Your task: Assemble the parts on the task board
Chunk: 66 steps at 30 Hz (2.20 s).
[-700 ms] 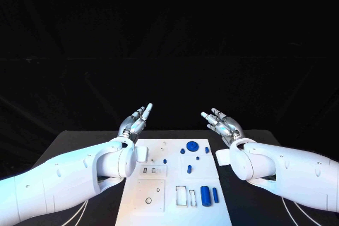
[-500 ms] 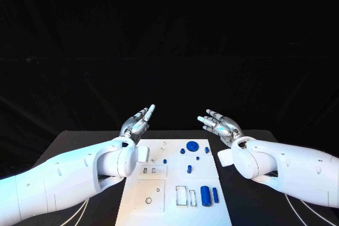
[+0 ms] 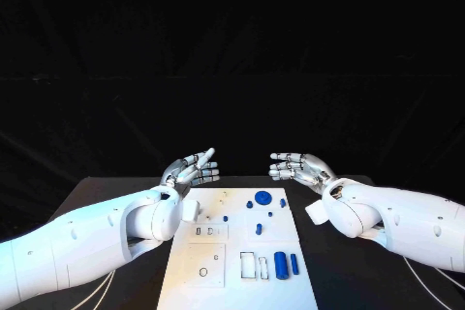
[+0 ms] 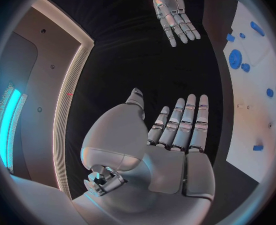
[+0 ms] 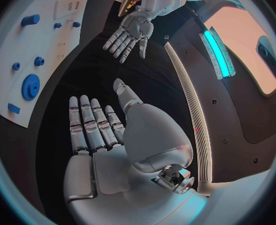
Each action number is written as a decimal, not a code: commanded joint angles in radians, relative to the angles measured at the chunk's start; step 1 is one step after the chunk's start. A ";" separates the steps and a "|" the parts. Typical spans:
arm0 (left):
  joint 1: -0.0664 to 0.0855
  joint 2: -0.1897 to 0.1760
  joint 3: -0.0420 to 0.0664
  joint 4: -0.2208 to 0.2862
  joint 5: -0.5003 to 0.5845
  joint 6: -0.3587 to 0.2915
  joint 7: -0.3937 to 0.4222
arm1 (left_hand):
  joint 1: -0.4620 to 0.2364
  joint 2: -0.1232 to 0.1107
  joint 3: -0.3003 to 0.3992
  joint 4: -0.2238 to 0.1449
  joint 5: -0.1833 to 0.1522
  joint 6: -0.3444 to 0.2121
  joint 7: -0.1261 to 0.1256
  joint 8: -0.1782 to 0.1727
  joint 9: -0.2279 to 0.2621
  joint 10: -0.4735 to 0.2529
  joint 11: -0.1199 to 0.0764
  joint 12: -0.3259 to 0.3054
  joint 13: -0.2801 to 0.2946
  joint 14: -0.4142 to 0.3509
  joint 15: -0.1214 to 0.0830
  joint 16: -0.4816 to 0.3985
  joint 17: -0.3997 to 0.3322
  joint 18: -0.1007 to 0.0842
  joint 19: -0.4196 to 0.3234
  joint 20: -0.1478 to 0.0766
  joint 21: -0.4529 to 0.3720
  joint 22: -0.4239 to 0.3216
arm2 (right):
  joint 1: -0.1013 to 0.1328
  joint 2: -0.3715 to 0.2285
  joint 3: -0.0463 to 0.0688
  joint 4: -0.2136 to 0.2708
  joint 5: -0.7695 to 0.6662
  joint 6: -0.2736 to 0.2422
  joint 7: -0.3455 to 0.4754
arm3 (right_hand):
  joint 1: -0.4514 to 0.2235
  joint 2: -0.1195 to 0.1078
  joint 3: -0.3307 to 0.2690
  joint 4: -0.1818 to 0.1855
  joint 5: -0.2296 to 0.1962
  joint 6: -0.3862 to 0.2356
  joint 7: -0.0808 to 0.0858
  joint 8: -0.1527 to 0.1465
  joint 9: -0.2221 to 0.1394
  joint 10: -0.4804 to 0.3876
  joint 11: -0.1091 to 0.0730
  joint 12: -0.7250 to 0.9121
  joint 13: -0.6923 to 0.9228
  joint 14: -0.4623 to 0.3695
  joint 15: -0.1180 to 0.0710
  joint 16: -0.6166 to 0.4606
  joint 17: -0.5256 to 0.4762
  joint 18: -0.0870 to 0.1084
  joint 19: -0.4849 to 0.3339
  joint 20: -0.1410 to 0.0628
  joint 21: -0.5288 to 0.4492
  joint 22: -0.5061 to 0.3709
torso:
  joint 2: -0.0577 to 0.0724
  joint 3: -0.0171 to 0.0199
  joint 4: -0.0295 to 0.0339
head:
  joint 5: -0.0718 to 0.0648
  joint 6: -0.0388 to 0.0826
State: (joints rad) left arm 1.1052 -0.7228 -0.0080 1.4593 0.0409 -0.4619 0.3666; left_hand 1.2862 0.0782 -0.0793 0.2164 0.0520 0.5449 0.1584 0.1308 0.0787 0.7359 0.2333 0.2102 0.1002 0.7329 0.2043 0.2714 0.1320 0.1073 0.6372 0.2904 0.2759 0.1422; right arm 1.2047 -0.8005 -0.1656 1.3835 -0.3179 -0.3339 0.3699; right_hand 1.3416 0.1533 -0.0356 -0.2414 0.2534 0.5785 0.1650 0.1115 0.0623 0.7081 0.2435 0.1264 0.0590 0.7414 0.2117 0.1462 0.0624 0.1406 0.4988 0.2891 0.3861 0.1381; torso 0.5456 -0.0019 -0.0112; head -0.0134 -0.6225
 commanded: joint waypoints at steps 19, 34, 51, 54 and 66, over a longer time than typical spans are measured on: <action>0.018 -0.165 0.001 0.157 -0.130 0.162 -0.056 | 0.213 -0.044 0.067 -0.104 -0.002 0.447 0.009 0.097 0.032 0.419 -0.129 0.053 0.010 0.391 -0.141 0.133 0.100 0.078 0.265 -0.050 0.119 0.028 | 0.082 0.043 0.006 -0.020 -0.809 0.149 -0.225 | -0.005 -0.111 0.175 -0.042 0.060 0.434 -0.001 0.029 0.014 0.553 -0.163 0.034 0.045 0.722 -0.213 0.282 0.241 0.042 0.404 -0.174 0.476 0.247 | 0.056 -0.0009 -0.0058 | 0.003 -0.009; 0.047 -0.227 0.001 0.269 -0.161 0.165 -0.069 | 0.206 -0.069 0.079 -0.072 -0.002 0.455 0.007 0.075 0.028 0.431 -0.133 0.026 0.005 0.418 -0.155 0.216 0.180 0.075 0.319 -0.084 0.169 0.049 | 0.126 0.077 0.006 0.006 -1.195 0.161 -0.448 | -0.094 -0.166 0.231 -0.031 0.156 0.493 -0.012 0.015 0.034 0.505 -0.163 -0.007 0.085 0.654 -0.212 0.439 0.454 0.040 0.414 -0.181 0.500 0.278 | 0.129 -0.0035 0.0113 | -0.019 0.008; 0.076 -0.257 0.001 0.315 -0.164 0.167 -0.065 | 0.202 -0.075 0.088 -0.054 -0.002 0.439 0.018 0.055 0.022 0.406 -0.121 0.001 -0.003 0.392 -0.146 0.243 0.215 0.074 0.316 -0.087 0.182 0.056 | 0.143 0.087 0.006 0.050 -1.304 0.076 -0.497 | -0.092 -0.227 0.262 0.009 0.107 0.444 -0.018 -0.035 0.040 0.279 -0.127 -0.035 0.054 0.410 -0.172 0.355 0.471 0.033 0.542 -0.151 0.568 0.347 | 0.166 -0.0102 0.0153 | -0.030 0.007; 0.078 -0.257 0.001 0.315 -0.164 0.167 -0.069 | 0.201 -0.076 0.089 -0.052 -0.002 0.436 0.021 0.052 0.021 0.404 -0.118 -0.002 -0.004 0.389 -0.145 0.246 0.218 0.074 0.315 -0.088 0.184 0.056 | 0.143 0.087 0.006 0.056 -1.295 0.079 -0.495 | -0.069 -0.222 0.291 0.006 0.114 0.482 -0.016 -0.017 0.054 0.361 -0.140 0.021 0.071 0.458 -0.184 0.366 0.462 0.007 0.660 -0.156 0.707 0.558 | 0.169 -0.0111 0.0156 | -0.030 0.004; 0.081 -0.258 0.001 0.312 -0.163 0.167 -0.083 | 0.203 -0.078 0.094 -0.048 -0.002 0.428 0.029 0.043 0.018 0.395 -0.112 -0.011 -0.007 0.378 -0.140 0.251 0.228 0.074 0.311 -0.087 0.187 0.058 | 0.144 0.101 0.005 0.046 -1.195 0.086 -0.467 | 0.088 -0.290 0.558 -0.042 -0.049 0.424 0.008 -0.040 0.052 0.322 -0.115 0.033 0.052 0.438 -0.169 0.259 0.382 0.042 0.293 -0.151 0.710 0.487 | 0.178 -0.0097 0.0185 | -0.023 0.006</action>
State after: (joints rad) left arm 1.1831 -0.9810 -0.0076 1.7697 -0.1176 -0.3129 0.2870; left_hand 1.4892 0.0078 0.0142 0.1626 0.0520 0.9768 0.1818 0.1794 0.0979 1.1391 0.1200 0.2053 0.0951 1.1189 0.0627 0.5164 0.3594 0.1796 0.9544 0.2072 0.4571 0.1988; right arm 1.3478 -0.7023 -0.1604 1.4305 -1.5552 -0.2540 -0.1110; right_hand 1.4255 -0.1384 0.5120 -0.2847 0.2067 1.0007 0.1815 0.0691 0.1127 1.0280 0.1335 0.1548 0.1124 1.1718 0.0430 0.4086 0.4474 0.1699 0.8057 0.1380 1.0916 0.6179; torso 0.7198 -0.0121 0.0058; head -0.0377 -0.6188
